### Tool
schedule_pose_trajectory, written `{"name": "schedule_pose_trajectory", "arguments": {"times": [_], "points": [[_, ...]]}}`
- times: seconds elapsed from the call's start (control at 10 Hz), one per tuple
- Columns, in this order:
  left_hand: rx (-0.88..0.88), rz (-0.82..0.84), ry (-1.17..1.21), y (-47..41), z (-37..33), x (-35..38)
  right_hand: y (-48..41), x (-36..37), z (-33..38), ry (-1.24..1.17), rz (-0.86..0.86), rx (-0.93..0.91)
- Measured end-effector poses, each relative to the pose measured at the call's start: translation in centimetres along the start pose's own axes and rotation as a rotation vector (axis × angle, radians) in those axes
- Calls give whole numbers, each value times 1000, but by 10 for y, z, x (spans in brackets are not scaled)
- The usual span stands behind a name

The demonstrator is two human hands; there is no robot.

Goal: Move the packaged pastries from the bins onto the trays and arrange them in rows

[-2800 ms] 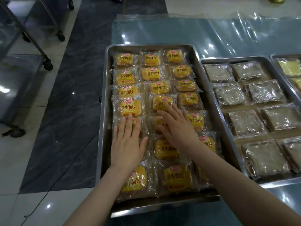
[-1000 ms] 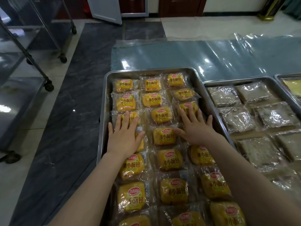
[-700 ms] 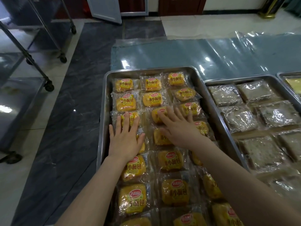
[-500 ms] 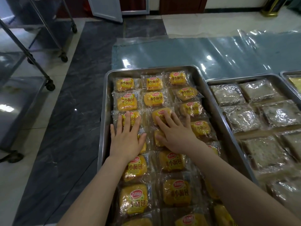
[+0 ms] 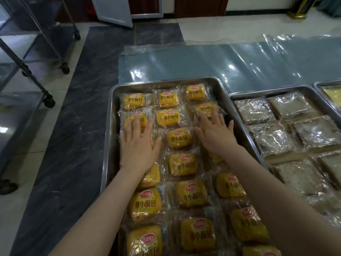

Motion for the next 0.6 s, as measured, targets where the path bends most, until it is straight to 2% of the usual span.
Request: {"name": "schedule_pose_trajectory", "arguments": {"times": [0.2,0.4,0.5,0.6], "points": [[-57,93,-140,-19,19,22,-8,15,1,159,114,-16],[-71,46,-203,-14,12,8,-11,6,4,115,108,-10],[-42,24,-179,-9,-5,-4,-1,-9,8,37,40,-28],[52,41,-193,4,-33,-12,19,-22,22,-26,15,-134]]}}
Point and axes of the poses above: each hand's wrist, its own y-axis away from the middle knuckle, its own x-axis out of the palm, z = x × y, the point moved 8 cm from there along -y, towards the middle knuckle, and after that the axes turned 14 degrees about y, right-handed, at the moved point
